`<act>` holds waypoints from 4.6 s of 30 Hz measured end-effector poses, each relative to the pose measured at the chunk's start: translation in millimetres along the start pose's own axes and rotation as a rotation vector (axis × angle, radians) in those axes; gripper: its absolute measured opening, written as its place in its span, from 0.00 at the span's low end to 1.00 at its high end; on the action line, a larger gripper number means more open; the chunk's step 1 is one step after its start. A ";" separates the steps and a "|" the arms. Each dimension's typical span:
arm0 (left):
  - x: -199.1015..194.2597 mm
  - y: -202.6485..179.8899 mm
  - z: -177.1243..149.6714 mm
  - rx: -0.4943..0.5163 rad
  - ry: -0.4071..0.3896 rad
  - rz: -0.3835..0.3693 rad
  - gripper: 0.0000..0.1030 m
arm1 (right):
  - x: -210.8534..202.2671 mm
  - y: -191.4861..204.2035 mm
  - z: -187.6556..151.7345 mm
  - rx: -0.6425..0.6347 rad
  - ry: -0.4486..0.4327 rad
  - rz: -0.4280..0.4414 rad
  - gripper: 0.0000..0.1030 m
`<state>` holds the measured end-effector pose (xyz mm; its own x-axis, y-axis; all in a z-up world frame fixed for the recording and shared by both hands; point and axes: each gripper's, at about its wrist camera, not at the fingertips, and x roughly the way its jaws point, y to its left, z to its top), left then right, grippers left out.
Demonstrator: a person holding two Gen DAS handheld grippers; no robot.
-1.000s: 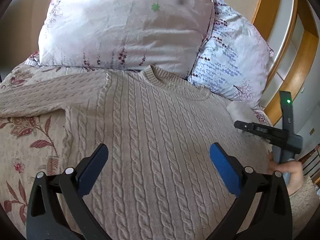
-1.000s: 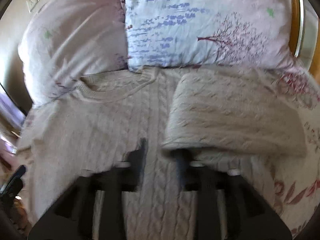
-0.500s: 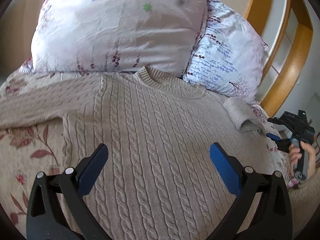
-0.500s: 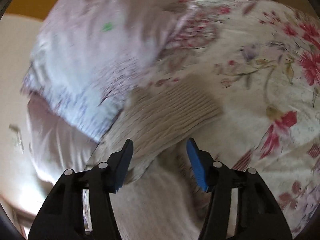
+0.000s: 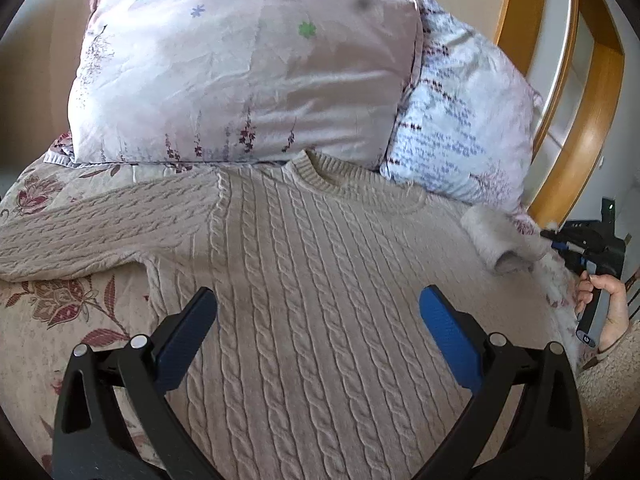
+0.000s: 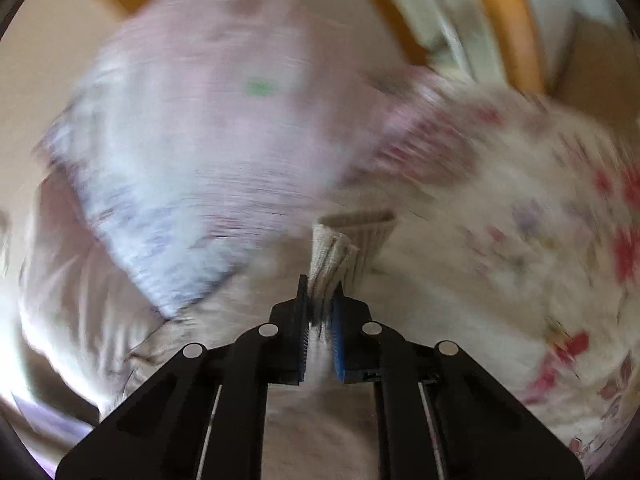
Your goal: Fold small clothes
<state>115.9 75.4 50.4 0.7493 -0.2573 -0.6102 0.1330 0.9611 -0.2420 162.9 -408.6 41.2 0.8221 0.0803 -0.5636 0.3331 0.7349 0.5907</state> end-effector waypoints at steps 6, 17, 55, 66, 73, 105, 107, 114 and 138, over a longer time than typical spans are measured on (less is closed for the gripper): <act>2.2 7.8 6.6 -0.052 -0.012 -0.092 0.98 | 0.9 134.3 -25.4 -0.289 0.043 0.314 0.10; 6.0 25.3 19.0 -0.212 0.020 -0.243 0.97 | 61.9 221.0 -113.1 -0.457 0.397 0.466 0.63; 116.9 57.9 60.6 -0.498 0.178 -0.214 0.06 | 21.3 9.6 -44.2 0.030 0.147 0.161 0.08; 129.6 78.7 43.7 -0.443 0.258 -0.123 0.07 | 35.2 -28.3 -41.7 0.243 0.128 0.135 0.33; 116.5 83.8 38.9 -0.461 0.276 -0.160 0.16 | 14.7 -32.8 -50.2 0.303 0.139 0.083 0.45; -46.6 262.6 -28.4 -0.766 0.102 -0.055 0.49 | -19.3 167.1 -197.1 -0.702 0.385 0.341 0.76; -43.9 285.1 -29.6 -0.893 0.045 -0.069 0.47 | -20.1 162.1 -191.0 -0.686 0.376 0.331 0.77; -35.7 316.4 -28.0 -1.127 -0.068 -0.008 0.33 | -19.4 150.0 -177.9 -0.641 0.352 0.311 0.78; 8.2 171.0 67.0 -0.879 -0.210 -0.435 0.06 | -27.3 77.6 -133.8 -0.474 0.278 0.241 0.79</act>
<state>188.3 244.4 54.6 0.8602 -0.4643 -0.2110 -0.0405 0.3502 -0.9358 104.5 -263.6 25.2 0.6759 0.4081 -0.6138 -0.1423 0.8893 0.4346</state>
